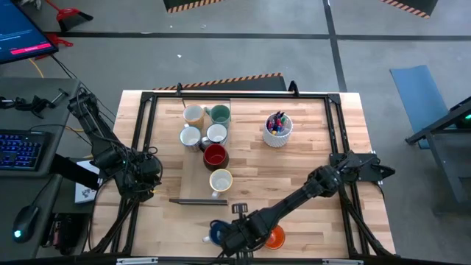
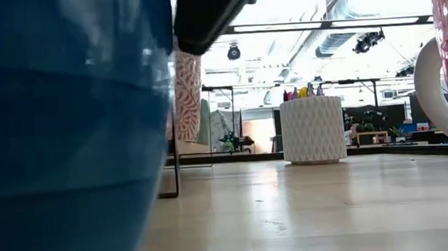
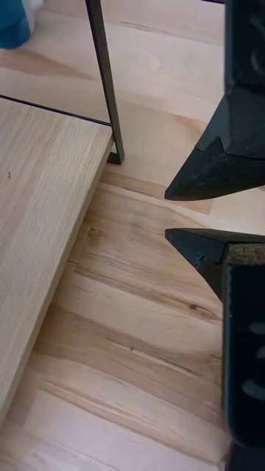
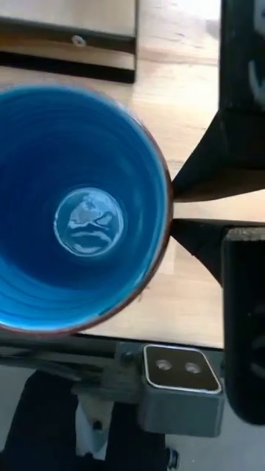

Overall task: Place coffee mugs
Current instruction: Move the blue mug to the bottom left of the table, then move the orange mug to the bottom middle of the table

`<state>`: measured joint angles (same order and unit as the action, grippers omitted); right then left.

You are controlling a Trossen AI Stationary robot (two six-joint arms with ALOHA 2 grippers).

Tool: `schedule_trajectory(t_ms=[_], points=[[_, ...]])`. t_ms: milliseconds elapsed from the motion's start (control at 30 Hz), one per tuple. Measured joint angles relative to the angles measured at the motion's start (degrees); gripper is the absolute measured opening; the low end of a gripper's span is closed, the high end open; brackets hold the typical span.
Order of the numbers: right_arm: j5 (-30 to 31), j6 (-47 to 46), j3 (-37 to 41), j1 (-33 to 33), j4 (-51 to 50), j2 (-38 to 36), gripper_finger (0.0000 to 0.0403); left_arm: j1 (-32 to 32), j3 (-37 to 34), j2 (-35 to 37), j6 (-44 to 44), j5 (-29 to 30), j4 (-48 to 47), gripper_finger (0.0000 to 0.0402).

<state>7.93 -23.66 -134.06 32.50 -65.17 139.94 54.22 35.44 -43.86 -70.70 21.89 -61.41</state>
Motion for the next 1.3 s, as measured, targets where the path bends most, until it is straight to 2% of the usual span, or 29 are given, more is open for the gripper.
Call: schedule_trajectory(t_ms=[367,900,1300], points=[[-2.72,5.95,0.0,-2.26,6.86,0.98,0.0026,-0.01,0.0,0.0,0.44,0.31,0.0,0.0062],[-3.42,12.85,0.0,-4.51,15.15,1.18,0.0026,-0.01,-0.01,0.0,0.44,0.39,0.0,0.0062],[-4.63,12.27,-0.9,-5.26,7.87,-0.06,0.0026,-0.01,0.0,-0.02,0.44,0.38,0.04,0.0062]])
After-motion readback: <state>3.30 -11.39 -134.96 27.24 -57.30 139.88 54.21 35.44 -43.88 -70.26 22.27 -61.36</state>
